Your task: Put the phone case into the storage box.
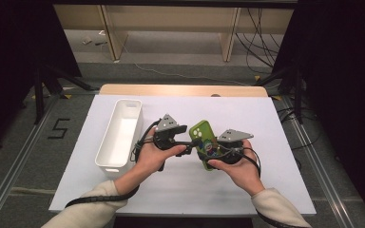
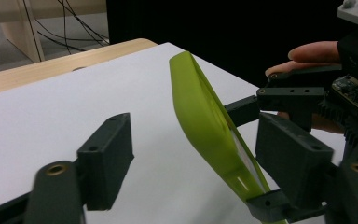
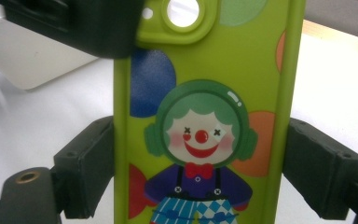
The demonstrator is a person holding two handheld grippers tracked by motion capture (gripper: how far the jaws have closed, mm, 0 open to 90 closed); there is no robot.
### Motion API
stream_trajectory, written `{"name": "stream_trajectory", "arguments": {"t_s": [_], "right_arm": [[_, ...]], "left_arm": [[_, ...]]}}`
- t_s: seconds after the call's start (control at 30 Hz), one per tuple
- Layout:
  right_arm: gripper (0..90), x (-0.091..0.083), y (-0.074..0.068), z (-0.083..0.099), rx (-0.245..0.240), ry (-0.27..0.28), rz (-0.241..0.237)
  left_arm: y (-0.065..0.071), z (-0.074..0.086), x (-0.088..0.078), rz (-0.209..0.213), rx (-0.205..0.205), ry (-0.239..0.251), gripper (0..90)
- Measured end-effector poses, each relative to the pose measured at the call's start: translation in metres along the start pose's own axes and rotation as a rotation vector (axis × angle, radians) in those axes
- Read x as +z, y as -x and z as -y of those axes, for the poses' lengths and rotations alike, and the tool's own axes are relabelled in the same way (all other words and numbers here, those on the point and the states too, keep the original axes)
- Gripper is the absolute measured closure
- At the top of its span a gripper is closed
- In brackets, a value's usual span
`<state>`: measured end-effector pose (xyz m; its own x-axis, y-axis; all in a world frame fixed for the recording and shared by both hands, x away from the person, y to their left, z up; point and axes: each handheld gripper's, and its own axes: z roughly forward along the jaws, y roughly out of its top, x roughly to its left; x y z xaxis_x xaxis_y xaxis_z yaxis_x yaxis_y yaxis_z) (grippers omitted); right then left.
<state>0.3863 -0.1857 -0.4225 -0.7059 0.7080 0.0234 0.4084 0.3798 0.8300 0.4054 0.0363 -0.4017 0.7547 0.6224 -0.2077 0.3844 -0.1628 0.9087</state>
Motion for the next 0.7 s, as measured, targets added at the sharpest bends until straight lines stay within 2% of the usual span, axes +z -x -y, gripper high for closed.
{"name": "stream_trajectory", "arguments": {"t_s": [0.37,0.7], "right_arm": [[17.0,-0.001,-0.002,-0.001,-0.002,0.012,0.004],[17.0,-0.001,-0.004,-0.001,-0.011,0.021,0.008]], "left_arm": [[0.011,0.007,0.017,0.019,-0.040,-0.043,53.8],[0.012,0.008,0.022,0.062,-0.088,-0.032,69.3]]}}
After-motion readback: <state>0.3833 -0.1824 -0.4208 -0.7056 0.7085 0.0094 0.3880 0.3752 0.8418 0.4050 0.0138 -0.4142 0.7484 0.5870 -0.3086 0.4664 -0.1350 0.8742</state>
